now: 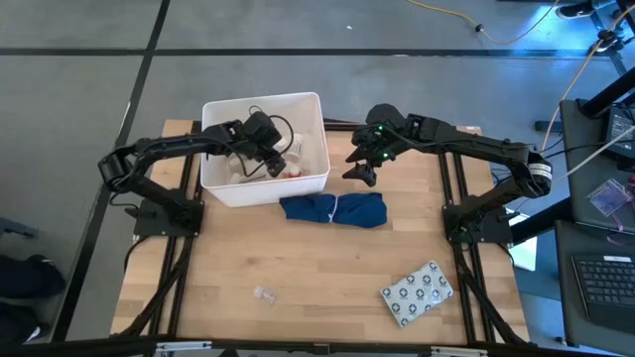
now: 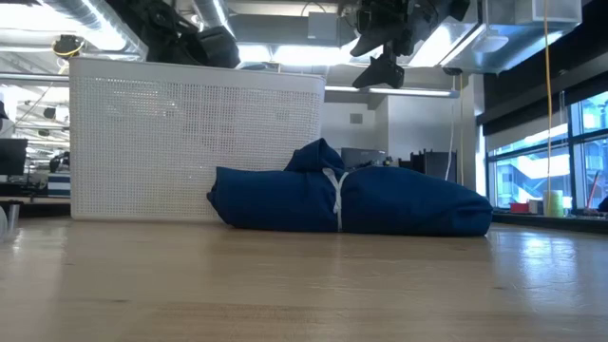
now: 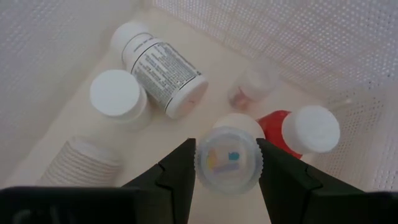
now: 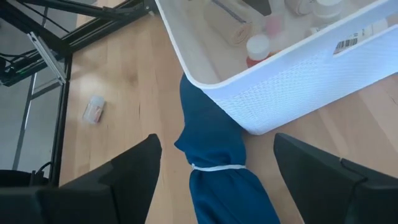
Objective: Pick & place medical supplies in basket/bin
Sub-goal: Put the right transparent pill bottle into the white container
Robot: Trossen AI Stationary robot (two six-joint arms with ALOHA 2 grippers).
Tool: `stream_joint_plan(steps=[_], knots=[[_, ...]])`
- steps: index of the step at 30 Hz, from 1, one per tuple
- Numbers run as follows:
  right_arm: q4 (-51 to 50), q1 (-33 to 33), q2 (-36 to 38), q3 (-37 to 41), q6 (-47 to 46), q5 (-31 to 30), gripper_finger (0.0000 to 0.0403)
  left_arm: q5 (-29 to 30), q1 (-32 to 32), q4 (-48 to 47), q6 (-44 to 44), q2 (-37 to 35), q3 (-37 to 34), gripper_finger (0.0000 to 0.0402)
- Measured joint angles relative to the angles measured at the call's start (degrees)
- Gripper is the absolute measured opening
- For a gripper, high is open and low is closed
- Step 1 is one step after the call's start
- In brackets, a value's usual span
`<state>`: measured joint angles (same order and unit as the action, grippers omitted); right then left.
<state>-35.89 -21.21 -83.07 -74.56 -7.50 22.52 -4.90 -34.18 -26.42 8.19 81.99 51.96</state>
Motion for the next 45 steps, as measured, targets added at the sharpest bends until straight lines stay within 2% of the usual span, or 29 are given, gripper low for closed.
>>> stream_joint_plan(steps=[6,20,28,34,38,40,45], knots=[[-0.01,0.0,0.0,0.0,-1.41,0.02,0.031,-3.65,-0.51,3.96,1.53,0.29,-0.17,0.0145],[-0.01,0.0,-0.02,0.0,-1.45,0.02,0.0309,-4.57,-0.49,5.92,2.52,0.96,-0.2,0.0145],[-0.13,0.0,-0.02,0.0,-1.45,0.04,0.0309,-5.18,-0.47,4.31,-0.41,0.89,4.09,0.0145],[-0.97,0.0,-0.02,0.01,-1.41,0.04,0.031,-5.06,-0.47,-2.32,-4.15,0.79,10.6,0.0145],[-2.13,0.0,-0.02,0.01,-1.38,0.04,0.031,-1.03,-0.54,-10.17,-5.85,0.76,14.13,0.0145],[-2.59,0.0,-0.02,0.02,-1.35,0.04,0.031,0.45,-1.29,-13.74,-5.96,0.74,14.86,0.0145],[-3.08,0.0,-0.02,0.02,-1.16,0.04,0.031,-0.12,-4.76,-18.19,-5.95,0.79,14.88,0.0145]])
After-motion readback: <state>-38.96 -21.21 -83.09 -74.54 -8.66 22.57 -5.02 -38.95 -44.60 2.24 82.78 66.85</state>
